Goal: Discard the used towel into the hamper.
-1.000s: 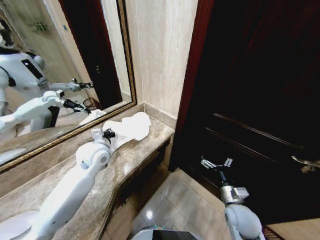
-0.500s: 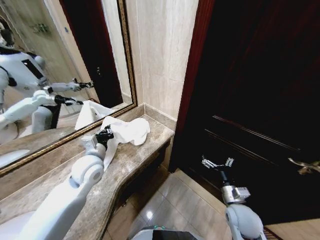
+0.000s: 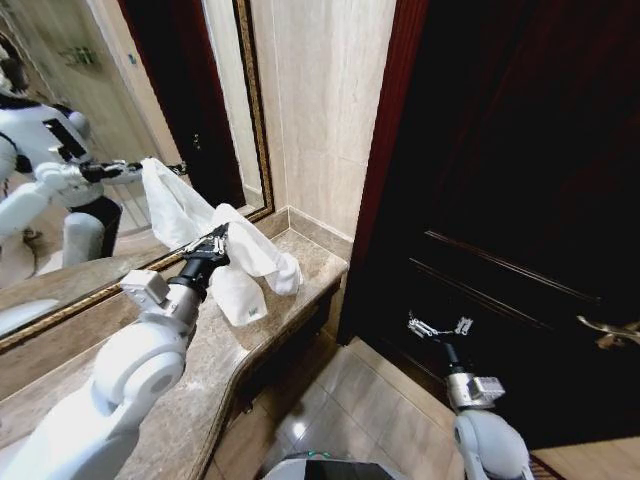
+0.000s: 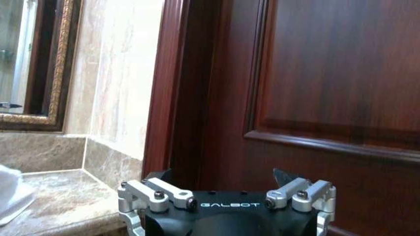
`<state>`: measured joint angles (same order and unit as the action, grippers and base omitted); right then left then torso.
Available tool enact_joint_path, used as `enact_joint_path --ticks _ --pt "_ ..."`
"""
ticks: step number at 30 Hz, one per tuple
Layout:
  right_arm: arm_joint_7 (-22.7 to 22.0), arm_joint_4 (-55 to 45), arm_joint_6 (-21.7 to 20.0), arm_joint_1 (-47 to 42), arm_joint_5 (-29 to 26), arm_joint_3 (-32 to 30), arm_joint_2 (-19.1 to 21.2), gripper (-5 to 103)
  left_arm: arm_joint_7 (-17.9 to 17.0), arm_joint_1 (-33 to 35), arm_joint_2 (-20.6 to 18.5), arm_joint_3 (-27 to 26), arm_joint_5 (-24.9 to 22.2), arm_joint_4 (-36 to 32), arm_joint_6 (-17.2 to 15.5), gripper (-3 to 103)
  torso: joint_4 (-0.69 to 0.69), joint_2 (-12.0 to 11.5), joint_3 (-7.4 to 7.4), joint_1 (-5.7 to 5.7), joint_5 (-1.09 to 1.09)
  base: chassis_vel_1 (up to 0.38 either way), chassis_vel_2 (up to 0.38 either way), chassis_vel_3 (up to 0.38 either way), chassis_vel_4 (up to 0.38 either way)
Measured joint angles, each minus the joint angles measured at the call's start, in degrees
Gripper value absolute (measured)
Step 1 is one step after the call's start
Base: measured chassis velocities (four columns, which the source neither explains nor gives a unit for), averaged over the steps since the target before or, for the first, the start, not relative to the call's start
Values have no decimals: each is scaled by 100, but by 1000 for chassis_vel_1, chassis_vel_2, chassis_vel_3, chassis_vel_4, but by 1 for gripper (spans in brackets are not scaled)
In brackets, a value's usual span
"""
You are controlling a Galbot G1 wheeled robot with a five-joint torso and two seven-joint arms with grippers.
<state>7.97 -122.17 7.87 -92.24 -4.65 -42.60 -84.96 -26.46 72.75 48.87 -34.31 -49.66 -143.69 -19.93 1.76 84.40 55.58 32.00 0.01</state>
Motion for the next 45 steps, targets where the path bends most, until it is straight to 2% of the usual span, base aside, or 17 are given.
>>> enact_joint_path --ticks 5,7,8,9,11,13,15,16,21,24,31,39,41,45 --pt "-19 -195 -34 -32 -183 -70 -24 100 188 276 309 -28 151 0 150 0 0 -7 -4 -4 -1 0 0 0 0" --pt "-81 -401 -183 -41 -490 -98 -15 100 438 622 751 -51 893 6 299 0 0 -12 -6 -6 -2 0 0 0 0" --pt "-81 -401 -183 -41 -490 -98 -15 100 438 622 751 -51 893 6 299 0 0 -12 -6 -6 -2 0 0 0 0" --pt "-104 -525 -301 -39 -654 -114 11 100 762 940 1081 -99 1728 10 581 0 2 -15 -8 -7 -2 0 0 0 0" --pt "-108 -677 -452 -53 -801 -128 32 100 972 1314 1334 -128 2356 16 728 0 2 -17 -10 -10 -1 0 0 0 0" --pt "-107 -834 -574 -84 -874 -122 27 100 991 1643 1526 -139 2526 24 615 0 1 -20 -11 -11 -1 0 0 0 0" --pt "-103 -870 -592 -90 -874 -118 16 100 975 1742 1600 -140 2544 25 533 0 1 -21 -12 -11 0 0 0 0 0" --pt "-95 -933 -632 -105 -867 -118 -11 100 949 1921 1742 -140 2560 28 341 0 1 -23 -13 -11 0 0 0 0 0" --pt "-118 -1128 -842 -211 -863 -123 -44 100 902 2287 1982 -55 2674 33 185 0 1 -27 -14 -13 -1 0 0 0 0" --pt "-284 -1235 -877 -299 -840 -170 -39 100 921 2453 2048 -7 2784 36 254 0 0 -29 -16 -14 -1 0 0 0 0" --pt "-329 -1337 -839 -476 -831 -222 3 100 986 2496 2038 11 2838 39 326 0 0 -33 -16 -13 -1 35 -30 -48 44" --pt "-331 -1404 -696 -714 -801 -210 69 100 963 2440 2030 29 2913 43 520 0 0 -34 -19 -18 1 161 -154 -183 174" --pt "-332 -1391 -567 -773 -743 -211 62 100 973 2408 2069 102 3051 44 673 0 0 -35 -19 -19 0 242 -237 -230 249" --pt "-324 -1388 -474 -835 -680 -184 3 100 1012 2401 2083 148 3101 44 706 0 2 -35 -20 -21 -2 253 -238 -230 253"
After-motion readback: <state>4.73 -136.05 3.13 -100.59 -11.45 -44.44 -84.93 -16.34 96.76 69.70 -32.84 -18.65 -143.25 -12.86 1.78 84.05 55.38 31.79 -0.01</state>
